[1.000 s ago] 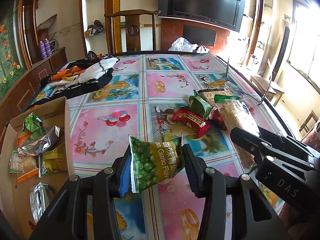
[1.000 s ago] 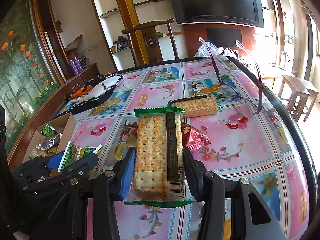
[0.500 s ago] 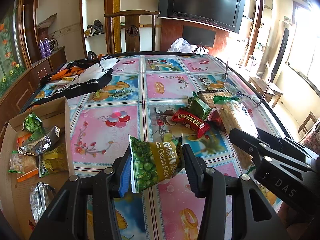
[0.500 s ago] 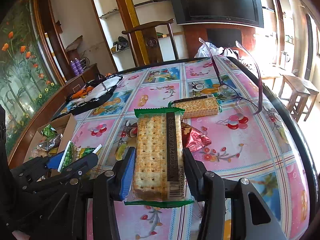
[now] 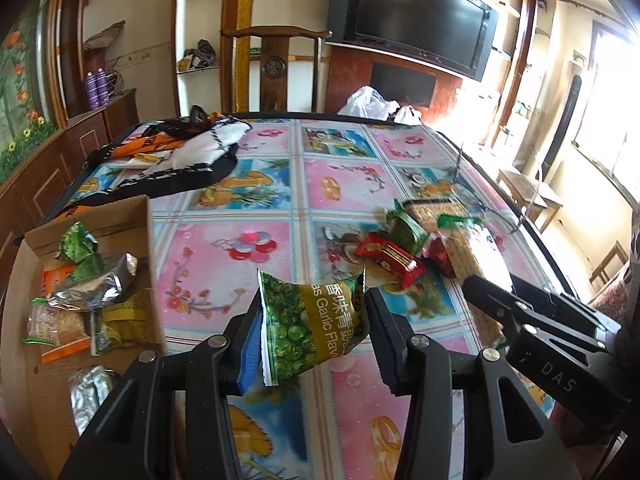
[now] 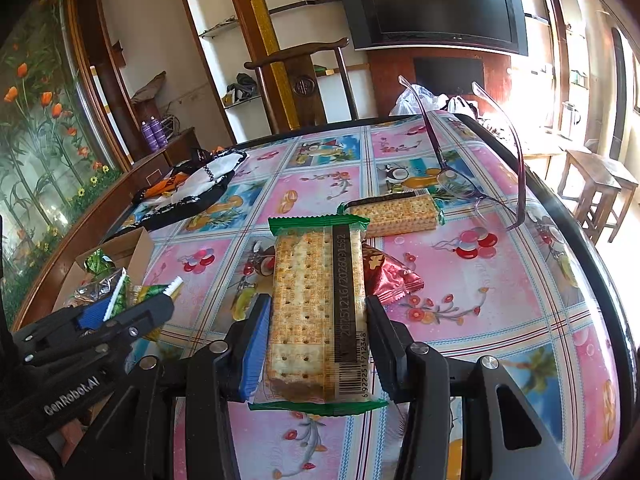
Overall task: Organize snacks
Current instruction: 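Carry the green pea packet and cracker packet over the cardboard box with both grippers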
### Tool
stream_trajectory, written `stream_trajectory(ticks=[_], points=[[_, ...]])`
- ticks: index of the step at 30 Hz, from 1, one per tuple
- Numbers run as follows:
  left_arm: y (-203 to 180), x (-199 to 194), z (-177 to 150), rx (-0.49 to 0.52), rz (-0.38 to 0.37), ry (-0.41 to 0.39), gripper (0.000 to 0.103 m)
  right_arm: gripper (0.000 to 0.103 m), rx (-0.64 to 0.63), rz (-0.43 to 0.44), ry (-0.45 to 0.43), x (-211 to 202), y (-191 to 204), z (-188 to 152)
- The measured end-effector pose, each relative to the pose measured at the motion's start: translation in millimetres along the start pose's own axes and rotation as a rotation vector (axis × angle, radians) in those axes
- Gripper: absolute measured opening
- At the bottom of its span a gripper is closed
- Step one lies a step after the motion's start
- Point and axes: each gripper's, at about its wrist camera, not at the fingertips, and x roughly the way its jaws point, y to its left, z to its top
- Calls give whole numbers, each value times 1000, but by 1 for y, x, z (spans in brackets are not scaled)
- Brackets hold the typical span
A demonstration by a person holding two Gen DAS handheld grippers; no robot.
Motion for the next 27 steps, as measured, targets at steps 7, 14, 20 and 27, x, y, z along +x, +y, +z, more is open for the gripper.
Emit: stream_trajectory(ticks=[7, 14, 20, 27], points=[[40, -15, 9, -98, 1, -26, 46, 49, -16, 19, -7, -3, 10, -1], [81, -26, 12, -172, 38, -52, 46, 49, -38, 73, 4, -3, 29, -8], [115, -36, 12, -226, 67, -65, 46, 50, -56, 134, -1, -3, 54, -15], [156, -40, 7, -291, 147, -57, 46, 50, -109, 216, 10, -4, 98, -31]])
